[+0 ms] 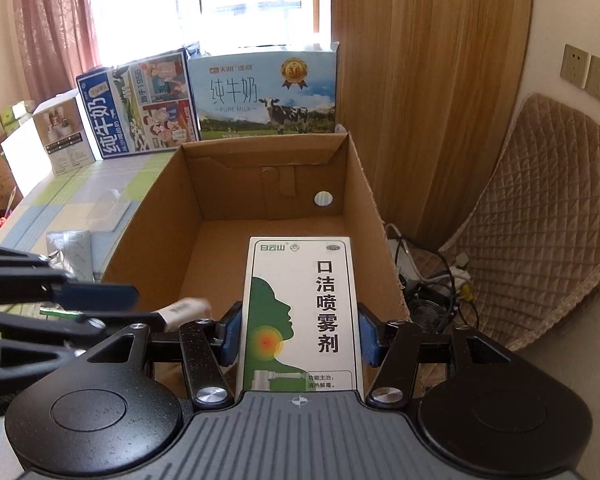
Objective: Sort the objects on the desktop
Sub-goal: 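Carry both boxes to the cardboard box and release them inside, then withdraw both tools and move the right tool toward the black cable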
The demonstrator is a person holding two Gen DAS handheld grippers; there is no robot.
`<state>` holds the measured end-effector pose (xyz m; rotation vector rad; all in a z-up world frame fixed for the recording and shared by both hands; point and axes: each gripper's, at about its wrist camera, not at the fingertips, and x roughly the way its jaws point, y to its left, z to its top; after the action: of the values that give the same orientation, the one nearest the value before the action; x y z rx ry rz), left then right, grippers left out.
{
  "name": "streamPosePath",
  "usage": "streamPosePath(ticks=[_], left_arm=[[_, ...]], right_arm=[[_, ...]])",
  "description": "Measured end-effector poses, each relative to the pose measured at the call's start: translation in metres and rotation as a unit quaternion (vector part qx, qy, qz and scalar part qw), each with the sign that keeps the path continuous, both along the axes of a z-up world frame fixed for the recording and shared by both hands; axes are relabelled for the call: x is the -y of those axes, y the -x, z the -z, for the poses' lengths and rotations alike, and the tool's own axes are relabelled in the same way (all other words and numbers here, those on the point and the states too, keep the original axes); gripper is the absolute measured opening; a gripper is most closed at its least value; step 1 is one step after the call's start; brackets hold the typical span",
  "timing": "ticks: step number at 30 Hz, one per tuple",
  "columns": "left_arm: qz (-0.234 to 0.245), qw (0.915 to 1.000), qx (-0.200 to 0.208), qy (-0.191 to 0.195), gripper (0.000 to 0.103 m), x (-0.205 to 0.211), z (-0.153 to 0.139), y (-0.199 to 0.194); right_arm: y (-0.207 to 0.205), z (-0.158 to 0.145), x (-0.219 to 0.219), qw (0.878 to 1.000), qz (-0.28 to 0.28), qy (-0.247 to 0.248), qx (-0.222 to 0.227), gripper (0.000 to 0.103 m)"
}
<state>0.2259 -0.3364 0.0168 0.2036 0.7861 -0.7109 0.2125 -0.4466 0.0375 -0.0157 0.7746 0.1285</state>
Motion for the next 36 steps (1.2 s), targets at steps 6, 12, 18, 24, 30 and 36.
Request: streamPosePath(ticks=[6,12,18,24,30,36], left_arm=[[-0.010,0.9997,0.021,0.008,0.023,-0.019,-0.013,0.006],[-0.019,0.9995,0.026,0.005,0.025,-0.037,-0.019,0.011],[-0.034,0.9992,0.019,0.009,0.028,-0.055,-0.016,0.017],[-0.053,0.9984,0.015,0.011,0.033,-0.080,-0.014,0.028],[-0.076,0.9970,0.013,0.007,0.046,-0.111,-0.014,0.044],[-0.103,0.9946,0.010,-0.002,0.061,-0.146,-0.012,0.066]], right_arm=[[0.000,0.002,-0.003,1.000,-0.004,0.000,-0.003,0.053],[0.001,0.004,-0.011,1.000,-0.011,-0.008,-0.010,0.053],[0.006,-0.005,-0.013,1.000,-0.013,-0.018,0.011,0.065],[0.022,-0.018,-0.014,1.000,-0.008,-0.022,0.020,0.067],[0.050,-0.027,-0.027,0.999,-0.009,-0.034,0.026,0.073],[0.080,-0.036,-0.049,0.998,-0.024,-0.044,0.027,0.079]])
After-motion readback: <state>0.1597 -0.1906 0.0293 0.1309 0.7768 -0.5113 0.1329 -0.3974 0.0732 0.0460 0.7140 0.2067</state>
